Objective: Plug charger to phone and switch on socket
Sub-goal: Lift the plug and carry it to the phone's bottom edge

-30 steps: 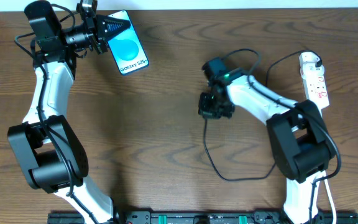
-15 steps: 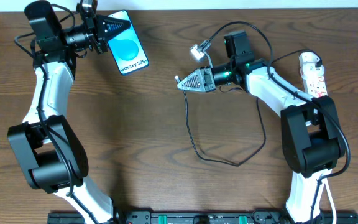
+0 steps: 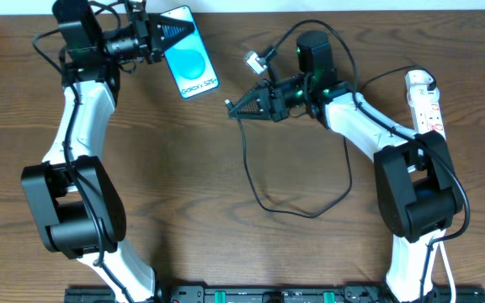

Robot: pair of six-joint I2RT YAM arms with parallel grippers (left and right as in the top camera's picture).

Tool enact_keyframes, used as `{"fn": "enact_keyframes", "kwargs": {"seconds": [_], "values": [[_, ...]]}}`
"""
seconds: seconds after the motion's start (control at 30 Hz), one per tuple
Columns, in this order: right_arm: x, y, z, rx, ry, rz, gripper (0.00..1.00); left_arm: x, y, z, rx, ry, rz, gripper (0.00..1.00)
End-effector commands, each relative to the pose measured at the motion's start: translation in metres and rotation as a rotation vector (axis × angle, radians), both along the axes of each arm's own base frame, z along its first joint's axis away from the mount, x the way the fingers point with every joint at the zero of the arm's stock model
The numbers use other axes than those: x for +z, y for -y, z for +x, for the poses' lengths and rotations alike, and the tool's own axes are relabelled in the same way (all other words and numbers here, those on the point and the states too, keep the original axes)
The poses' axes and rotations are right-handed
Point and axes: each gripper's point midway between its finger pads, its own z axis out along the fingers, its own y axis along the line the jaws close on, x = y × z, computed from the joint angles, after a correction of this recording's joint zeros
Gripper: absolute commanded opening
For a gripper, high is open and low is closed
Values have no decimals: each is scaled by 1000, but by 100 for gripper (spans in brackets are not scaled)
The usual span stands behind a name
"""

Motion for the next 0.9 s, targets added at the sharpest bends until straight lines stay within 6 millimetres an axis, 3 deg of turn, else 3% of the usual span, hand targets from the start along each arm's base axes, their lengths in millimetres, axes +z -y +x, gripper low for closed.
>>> {"fn": "enact_keyframes", "kwargs": {"seconds": [0.0, 0.23, 0.87], "values": [[14, -9, -6, 44, -84, -23, 1, 12, -1, 11, 85, 54, 21, 7], [21, -22, -2, 4, -85, -30, 1, 14, -3, 17, 121, 73, 27, 7], [23, -25, 6, -45, -62, -20, 1, 17, 7, 11, 81, 94, 25, 7]]}}
